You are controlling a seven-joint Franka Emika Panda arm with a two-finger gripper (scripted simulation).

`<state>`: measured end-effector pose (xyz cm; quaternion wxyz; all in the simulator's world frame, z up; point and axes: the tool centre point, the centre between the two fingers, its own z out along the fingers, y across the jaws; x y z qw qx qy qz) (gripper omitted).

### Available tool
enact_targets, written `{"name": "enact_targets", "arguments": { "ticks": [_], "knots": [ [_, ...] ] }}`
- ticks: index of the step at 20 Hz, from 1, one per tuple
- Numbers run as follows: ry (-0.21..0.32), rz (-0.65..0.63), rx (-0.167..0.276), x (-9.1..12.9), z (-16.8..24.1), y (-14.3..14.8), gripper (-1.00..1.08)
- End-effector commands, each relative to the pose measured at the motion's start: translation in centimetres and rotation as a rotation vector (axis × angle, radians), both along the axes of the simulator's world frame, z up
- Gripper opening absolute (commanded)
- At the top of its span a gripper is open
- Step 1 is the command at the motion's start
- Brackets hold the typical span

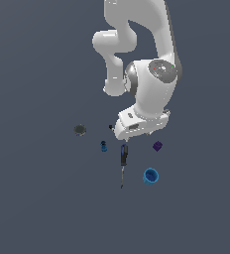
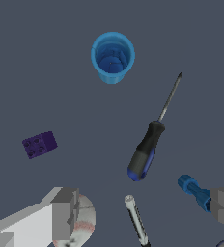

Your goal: Pick up a designated object from a clutter of objects.

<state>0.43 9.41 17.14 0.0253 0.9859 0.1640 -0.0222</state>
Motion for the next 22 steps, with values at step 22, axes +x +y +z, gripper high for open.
{"name": "enact_targets", "arguments": {
  "ticks": [22],
  "knots": [
    [-0.023, 0.355, 0.062, -4.0, -10.0, 12.7, 1.00]
  ]
}}
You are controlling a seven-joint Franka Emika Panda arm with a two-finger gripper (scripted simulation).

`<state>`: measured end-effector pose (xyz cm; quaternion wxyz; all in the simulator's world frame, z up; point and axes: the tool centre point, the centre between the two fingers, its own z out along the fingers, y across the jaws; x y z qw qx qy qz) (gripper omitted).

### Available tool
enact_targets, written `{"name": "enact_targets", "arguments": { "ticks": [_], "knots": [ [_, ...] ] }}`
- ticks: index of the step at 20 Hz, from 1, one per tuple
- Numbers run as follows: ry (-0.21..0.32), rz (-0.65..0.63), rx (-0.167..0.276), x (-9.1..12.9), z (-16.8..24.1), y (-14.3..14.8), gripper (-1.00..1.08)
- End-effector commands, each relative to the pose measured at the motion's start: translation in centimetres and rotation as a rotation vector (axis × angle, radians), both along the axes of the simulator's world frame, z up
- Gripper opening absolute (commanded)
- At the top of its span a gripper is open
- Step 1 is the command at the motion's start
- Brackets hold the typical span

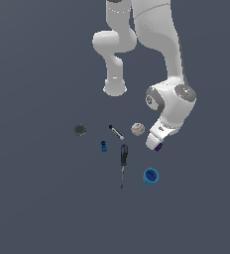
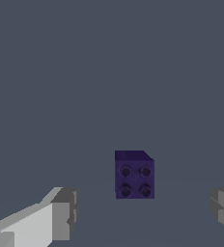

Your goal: Pick up a designated object from a clutter of objects.

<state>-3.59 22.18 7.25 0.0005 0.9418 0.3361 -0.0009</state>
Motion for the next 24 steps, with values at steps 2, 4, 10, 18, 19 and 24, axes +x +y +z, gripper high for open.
{"name": "enact_targets", "arguments": {
  "ticks": [2, 4, 10, 18, 19, 24],
  "knots": [
    [0.000, 0.000, 0.000, 0.0, -0.5, 0.0, 1.00],
    [0.000, 0.001, 0.000, 0.0, -1.1, 0.0, 1.00],
    [-0.001, 0.003, 0.001, -0.1, -4.0, 0.1, 1.00],
    [-0.001, 0.003, 0.001, -0.1, -5.1, 0.1, -1.00],
    [-0.001, 0.003, 0.001, -0.1, -5.1, 0.1, -1.00],
    [-0.001, 0.003, 0.001, -0.1, -5.1, 0.1, -1.00]
  ]
}}
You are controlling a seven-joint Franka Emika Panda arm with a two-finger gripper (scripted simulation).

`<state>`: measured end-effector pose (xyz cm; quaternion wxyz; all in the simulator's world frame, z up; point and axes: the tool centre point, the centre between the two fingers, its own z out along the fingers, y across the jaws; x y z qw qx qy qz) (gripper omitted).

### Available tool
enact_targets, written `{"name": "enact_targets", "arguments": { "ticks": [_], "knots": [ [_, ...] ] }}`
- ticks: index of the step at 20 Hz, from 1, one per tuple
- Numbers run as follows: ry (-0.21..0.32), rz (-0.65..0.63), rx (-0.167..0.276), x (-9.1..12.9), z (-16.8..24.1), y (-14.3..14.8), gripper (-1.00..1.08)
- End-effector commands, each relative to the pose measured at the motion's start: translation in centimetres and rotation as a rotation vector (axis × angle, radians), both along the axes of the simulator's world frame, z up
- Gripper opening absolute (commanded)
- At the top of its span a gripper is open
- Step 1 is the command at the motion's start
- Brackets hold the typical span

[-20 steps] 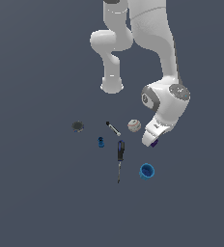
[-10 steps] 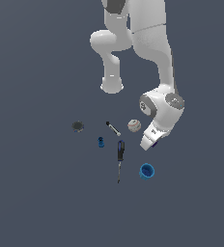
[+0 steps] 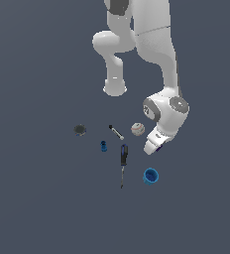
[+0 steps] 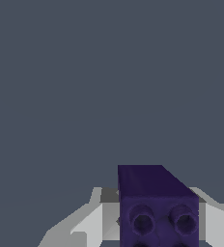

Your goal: Pick up a designated object from a clutter of objects.

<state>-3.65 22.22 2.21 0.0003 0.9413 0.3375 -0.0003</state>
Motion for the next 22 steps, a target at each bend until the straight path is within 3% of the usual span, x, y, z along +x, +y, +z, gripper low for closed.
{"name": "enact_targets", "arguments": {
  "ticks": [1, 12, 22],
  "knots": [
    [0.000, 0.000, 0.000, 0.0, 0.0, 0.0, -1.00],
    [-0.001, 0.000, 0.000, 1.0, 2.0, 0.1, -1.00],
    [0.001, 0.002, 0.002, 4.2, 8.8, 0.3, -1.00]
  ]
}}
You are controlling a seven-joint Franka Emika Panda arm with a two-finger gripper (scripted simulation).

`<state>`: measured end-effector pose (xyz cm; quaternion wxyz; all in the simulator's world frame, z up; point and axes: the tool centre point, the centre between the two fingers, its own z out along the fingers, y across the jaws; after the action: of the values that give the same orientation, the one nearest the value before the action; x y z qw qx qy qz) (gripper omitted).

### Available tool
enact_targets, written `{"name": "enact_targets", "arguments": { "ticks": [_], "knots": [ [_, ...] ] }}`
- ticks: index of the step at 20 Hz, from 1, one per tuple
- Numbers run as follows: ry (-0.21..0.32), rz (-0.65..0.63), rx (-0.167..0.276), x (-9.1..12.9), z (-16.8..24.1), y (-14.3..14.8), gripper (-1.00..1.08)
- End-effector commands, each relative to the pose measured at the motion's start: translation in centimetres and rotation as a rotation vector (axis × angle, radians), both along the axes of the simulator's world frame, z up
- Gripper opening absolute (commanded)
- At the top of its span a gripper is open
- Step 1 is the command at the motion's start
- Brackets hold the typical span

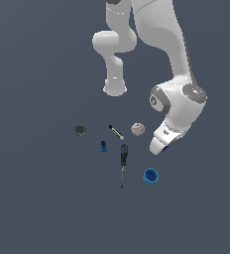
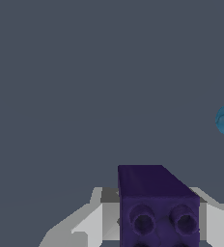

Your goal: Pick up a designated object from a clutter of objects.

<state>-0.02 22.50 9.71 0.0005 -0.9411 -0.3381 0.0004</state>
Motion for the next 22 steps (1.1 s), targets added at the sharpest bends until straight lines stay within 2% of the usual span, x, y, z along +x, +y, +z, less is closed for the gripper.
{"name": "enact_targets", "arguments": {
  "ticks": [1, 13, 22],
  "knots": [
    [0.000, 0.000, 0.001, 1.0, 2.2, 0.1, -1.00],
    [0.000, 0.001, 0.002, 6.5, 13.1, 0.5, -1.00],
    [0.000, 0.000, 0.001, 9.9, 19.3, 0.8, -1.00]
  ]
}}
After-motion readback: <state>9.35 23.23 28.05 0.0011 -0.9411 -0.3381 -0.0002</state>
